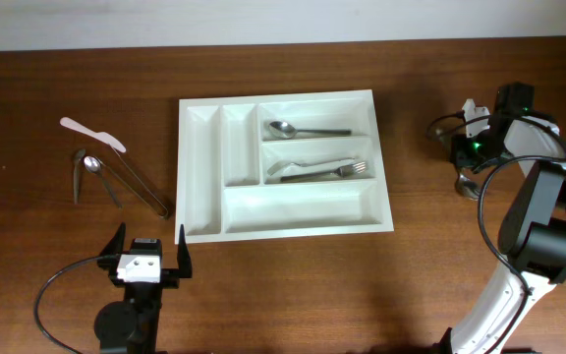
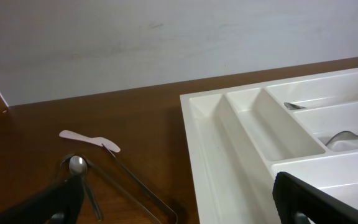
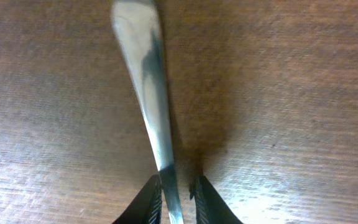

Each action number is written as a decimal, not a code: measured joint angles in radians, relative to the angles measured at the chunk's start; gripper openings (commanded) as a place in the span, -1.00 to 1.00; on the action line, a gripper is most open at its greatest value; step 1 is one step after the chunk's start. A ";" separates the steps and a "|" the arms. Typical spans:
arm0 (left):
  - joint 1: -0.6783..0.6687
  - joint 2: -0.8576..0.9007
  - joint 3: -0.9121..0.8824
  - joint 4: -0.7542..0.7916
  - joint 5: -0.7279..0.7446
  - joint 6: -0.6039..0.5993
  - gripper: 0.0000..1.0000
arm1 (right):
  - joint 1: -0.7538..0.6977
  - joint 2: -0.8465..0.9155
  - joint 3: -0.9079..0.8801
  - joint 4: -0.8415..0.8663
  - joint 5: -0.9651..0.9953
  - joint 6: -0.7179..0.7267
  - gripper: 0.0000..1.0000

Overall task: Pack container
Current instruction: 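Lower the right gripper and grasp the silver spoon by its handle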

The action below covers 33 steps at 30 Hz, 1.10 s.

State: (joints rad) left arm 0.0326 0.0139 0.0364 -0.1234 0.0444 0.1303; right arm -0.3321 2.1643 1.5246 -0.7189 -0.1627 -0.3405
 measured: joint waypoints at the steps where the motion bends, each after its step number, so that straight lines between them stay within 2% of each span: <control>1: 0.000 0.000 0.000 0.000 0.000 0.000 0.99 | 0.000 0.002 0.003 0.000 0.006 0.000 -0.62; 5: 0.000 0.000 0.000 0.000 0.000 0.000 0.99 | 0.007 0.002 0.003 0.009 0.039 0.000 -0.63; 13: 0.000 0.000 0.000 0.000 0.000 0.000 0.98 | 0.008 0.004 0.006 0.014 0.068 0.003 -0.90; 33: 0.000 0.000 0.000 0.000 0.000 0.000 0.98 | 0.009 0.004 0.007 0.014 0.068 0.043 -0.93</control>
State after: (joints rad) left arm 0.0326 0.0139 0.0364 -0.1234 0.0448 0.1303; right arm -0.3233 2.1685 1.5318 -0.7052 -0.0944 -0.2974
